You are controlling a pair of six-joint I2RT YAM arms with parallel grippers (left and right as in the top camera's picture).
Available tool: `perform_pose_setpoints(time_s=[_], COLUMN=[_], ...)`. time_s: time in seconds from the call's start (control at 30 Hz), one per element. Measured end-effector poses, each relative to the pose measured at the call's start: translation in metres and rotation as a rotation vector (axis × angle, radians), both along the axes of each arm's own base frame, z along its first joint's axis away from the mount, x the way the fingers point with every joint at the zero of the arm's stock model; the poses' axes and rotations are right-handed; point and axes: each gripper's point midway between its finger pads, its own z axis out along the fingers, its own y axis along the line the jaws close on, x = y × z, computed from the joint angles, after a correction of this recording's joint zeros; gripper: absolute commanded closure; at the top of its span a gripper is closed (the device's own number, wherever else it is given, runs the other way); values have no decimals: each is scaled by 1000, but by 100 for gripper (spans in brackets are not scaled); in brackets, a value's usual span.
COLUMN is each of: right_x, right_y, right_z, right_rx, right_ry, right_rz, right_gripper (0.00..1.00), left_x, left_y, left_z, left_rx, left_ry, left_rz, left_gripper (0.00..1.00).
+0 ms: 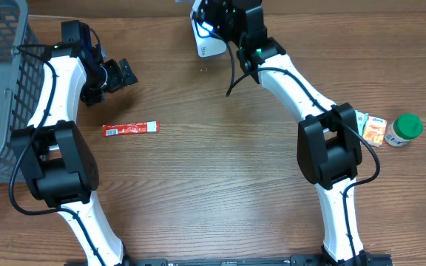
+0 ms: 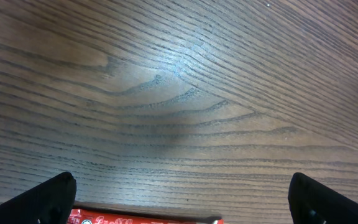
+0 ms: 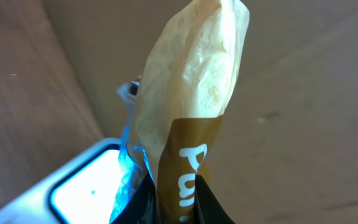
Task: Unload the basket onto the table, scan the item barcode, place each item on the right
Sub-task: 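Hold the snack bag barcode in front of the white scanner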
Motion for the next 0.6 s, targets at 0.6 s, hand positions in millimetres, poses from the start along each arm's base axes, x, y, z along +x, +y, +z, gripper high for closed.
perform_pose_setpoints(time_s=[0.6], right_x=[-13], right_y=[12], right_z=[-19], right_rx=[-26], right_ry=[79], right_rz=[43], right_gripper=[96], left_x=[0], left_y=[0], left_z=[0], left_rx=[0], left_ry=[0], left_rz=[0], left_gripper=[0])
